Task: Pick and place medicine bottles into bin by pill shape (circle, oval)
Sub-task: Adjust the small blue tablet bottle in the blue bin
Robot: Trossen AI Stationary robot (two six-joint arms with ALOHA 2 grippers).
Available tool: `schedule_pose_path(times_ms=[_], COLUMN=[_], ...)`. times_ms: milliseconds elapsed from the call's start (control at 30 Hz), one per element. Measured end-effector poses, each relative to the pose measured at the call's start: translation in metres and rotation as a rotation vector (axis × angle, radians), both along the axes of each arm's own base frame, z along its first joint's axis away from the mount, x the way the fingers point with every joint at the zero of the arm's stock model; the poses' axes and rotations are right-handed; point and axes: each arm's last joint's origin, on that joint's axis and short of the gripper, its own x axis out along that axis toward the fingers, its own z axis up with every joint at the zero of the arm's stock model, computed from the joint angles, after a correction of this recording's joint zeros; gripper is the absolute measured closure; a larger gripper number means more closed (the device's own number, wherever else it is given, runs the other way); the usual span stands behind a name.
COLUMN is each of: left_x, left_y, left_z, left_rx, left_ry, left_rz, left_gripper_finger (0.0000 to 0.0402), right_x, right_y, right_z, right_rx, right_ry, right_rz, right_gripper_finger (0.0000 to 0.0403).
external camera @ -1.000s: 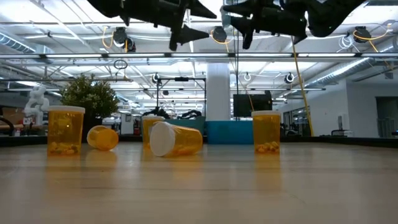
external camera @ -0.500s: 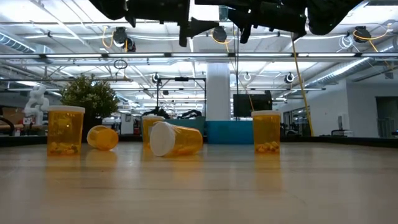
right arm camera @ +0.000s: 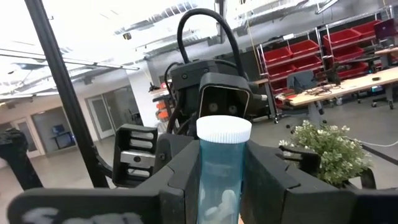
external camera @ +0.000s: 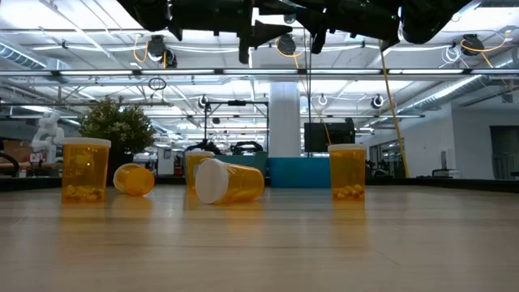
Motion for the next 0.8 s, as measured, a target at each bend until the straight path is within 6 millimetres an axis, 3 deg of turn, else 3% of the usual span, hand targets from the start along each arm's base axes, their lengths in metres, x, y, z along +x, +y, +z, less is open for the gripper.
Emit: schedule_pose_path(times_ms=[400, 667, 800], left_x=[0.0, 0.0, 0.0], left_y=[0.0, -0.0003, -0.0004], left_z=[-0.0002, -0.0002, -0.0001], left_rx=[0.058, 0.058, 0.049], left_ry=[0.007, 0.008, 0.007], left_rz=[0.006, 0.003, 0.003], left_gripper_finger=[0.023, 0.0293, 0.03], right_x=[0.0002, 0.0002, 0.0002], right_y=[0.0003, 0.0, 0.0], right_z=[-0.0002, -0.0005, -0.0005], right_rx=[0.005, 0.006, 0.006], right_ry=[0.003, 0.006, 0.006], right_rz=[0.003, 0.001, 0.002], right_gripper_finger=[0.0307, 0.0303, 0.0301])
